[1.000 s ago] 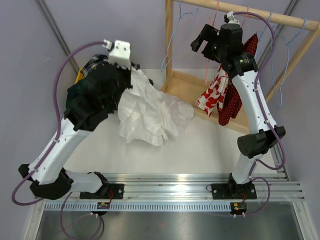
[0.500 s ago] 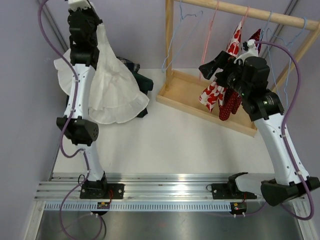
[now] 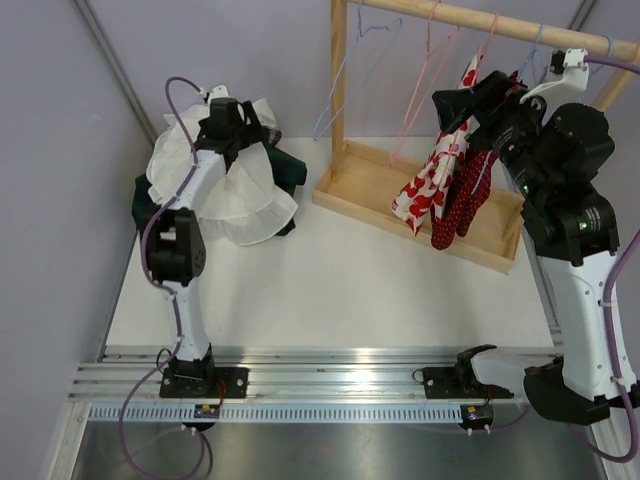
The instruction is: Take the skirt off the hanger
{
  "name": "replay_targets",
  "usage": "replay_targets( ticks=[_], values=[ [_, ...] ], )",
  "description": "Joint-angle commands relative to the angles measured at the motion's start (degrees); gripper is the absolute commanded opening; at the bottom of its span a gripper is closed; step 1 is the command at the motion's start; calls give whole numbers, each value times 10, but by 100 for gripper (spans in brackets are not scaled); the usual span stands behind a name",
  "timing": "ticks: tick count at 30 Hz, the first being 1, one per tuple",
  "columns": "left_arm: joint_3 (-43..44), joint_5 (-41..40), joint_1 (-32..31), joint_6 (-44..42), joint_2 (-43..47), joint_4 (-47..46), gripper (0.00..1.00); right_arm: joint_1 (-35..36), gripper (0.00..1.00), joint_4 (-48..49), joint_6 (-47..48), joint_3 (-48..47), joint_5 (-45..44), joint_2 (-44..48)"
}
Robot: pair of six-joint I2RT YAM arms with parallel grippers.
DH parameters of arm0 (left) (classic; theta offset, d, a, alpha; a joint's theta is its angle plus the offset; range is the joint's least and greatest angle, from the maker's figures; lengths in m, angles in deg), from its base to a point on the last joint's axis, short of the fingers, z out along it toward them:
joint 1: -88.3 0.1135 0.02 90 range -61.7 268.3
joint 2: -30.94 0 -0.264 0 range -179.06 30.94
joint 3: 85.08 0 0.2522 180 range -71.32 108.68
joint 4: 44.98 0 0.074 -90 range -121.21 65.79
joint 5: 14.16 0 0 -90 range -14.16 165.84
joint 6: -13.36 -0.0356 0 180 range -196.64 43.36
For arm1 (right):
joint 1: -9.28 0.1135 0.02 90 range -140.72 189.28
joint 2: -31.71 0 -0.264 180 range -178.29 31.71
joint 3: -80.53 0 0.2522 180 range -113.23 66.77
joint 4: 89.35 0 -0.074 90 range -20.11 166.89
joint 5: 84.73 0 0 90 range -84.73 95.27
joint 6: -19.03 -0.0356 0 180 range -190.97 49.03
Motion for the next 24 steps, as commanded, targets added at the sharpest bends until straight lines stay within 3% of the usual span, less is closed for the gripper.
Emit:
replay_targets(
  ticks=[1,5,9,18,19,20,22,24],
  values=[
    [-91,-35,-27,-2,240,-42,99,-4,99,-110,26,-113,-140,-78],
    [-244,-3,-49,-20,417,-37,99,-3,99,-139,32,-147,-171,-119],
    [-322,24,-88,-40,530,2,99,-3,99,-155,29,-148,-194,-145],
    [-454,49,-127,-39,692,53,99,-3,98,-154,49,-129,-277,-182],
    [-469,51,-127,-38,706,59,99,-3,91,-150,49,-124,-277,-184],
    [-475,52,-129,-36,712,60,99,-3,76,-142,48,-113,-275,-186],
    [-487,56,-132,-29,721,71,99,-3,67,-138,43,-102,-268,-192],
    [-490,61,-141,-24,723,74,99,-3,50,-135,41,-93,-258,-202]
  ],
)
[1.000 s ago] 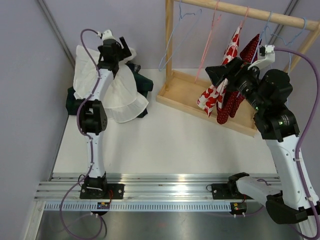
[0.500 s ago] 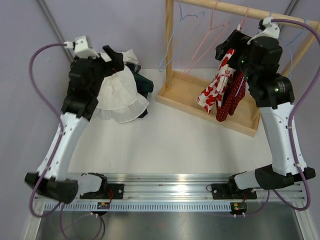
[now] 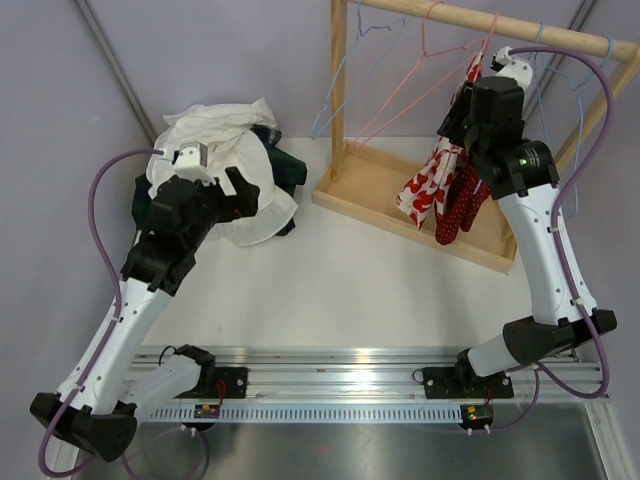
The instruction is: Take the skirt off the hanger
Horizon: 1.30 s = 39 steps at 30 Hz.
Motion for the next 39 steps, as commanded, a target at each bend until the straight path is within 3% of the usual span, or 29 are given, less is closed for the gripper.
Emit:
replay_targets(
  ticks=[1,5,7,13,15,20,26,32,38,39],
  values=[
    [2,22,-14,7,30,-5,99,-1,45,25,-6,16,-6,-16],
    [14,19,-44,4,23,3,99,-1,0,30,-10,21,14,-24],
    [30,6,-64,-3,16,14,99,-1,0,29,-9,17,16,-21],
    [114,-110,-246,-92,-21,-26,99,-1,0,1,-10,-35,49,-3],
    [136,-83,-284,-119,-53,-60,99,-1,0,-17,-17,-70,66,7],
    [131,61,-305,-121,-105,-159,99,-1,0,-65,-33,-131,101,39],
    [132,238,-313,-81,-184,-258,99,-1,0,-87,-74,-99,168,105],
    [162,261,-348,-67,-266,-321,99,0,0,-98,-122,-53,254,171],
    [205,274,-374,-43,-331,-358,99,-1,0,-108,-136,-39,278,206],
    [210,275,-377,-38,-344,-374,85,-1,0,-108,-138,-38,281,210]
  ],
)
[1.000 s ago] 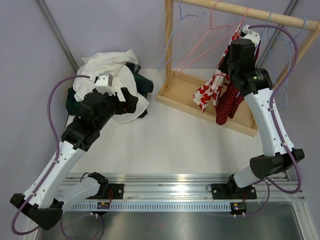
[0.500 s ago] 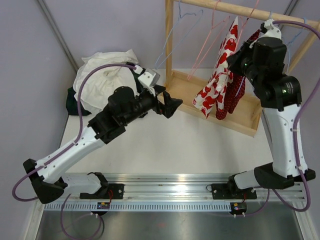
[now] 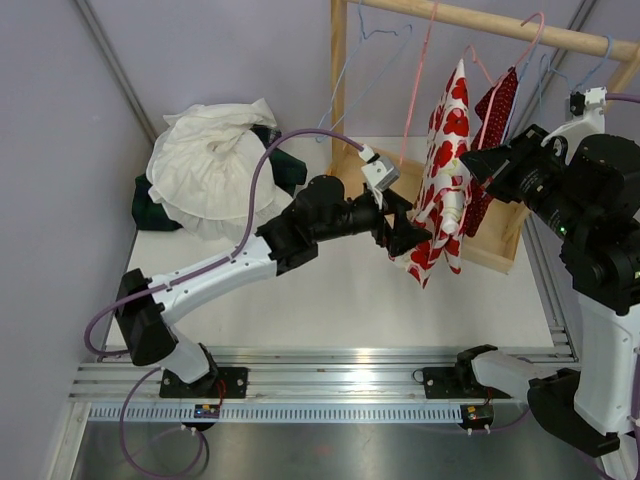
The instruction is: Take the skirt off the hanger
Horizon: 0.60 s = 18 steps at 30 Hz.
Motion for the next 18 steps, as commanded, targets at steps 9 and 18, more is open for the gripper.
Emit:
replay_targets(
  ticks=[9,18],
  values=[
    [-39,26,-27,72,-1,-121,0,0,0,51,4,-5,16,10],
    [-392,-126,-118,108,186,-79,0,0,0,51,58,-145,-56,-96]
  ],
)
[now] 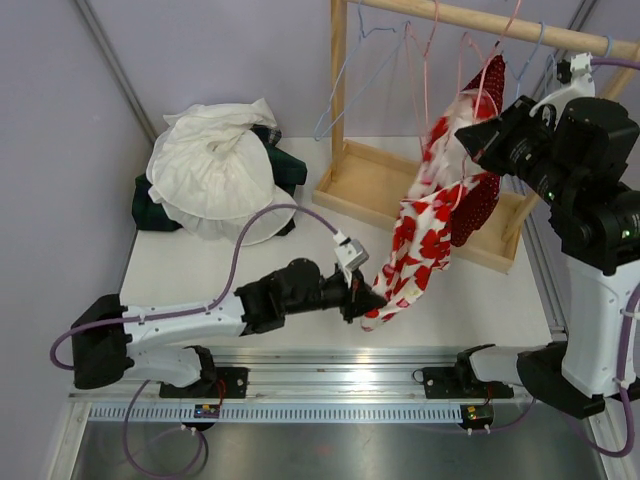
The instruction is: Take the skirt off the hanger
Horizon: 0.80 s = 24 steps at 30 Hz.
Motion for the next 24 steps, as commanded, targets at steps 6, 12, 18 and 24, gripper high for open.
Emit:
replay_targets(
  ticks=[6,12,18,24],
  values=[
    [-223,-216,-142,118,195,94,0,-1,0,124,53,-54,-75,-55],
    [-191,-326,-209,127,303,210,0,-1,0,189,62,-6,-106,-89],
    [-136,-352,-220,95,311,277,0,-11,0,221,69,-2,-125,-134],
    [-115,-361,-223,74,307,282,0,-42,0,229,56,13,-107,-181]
  ],
)
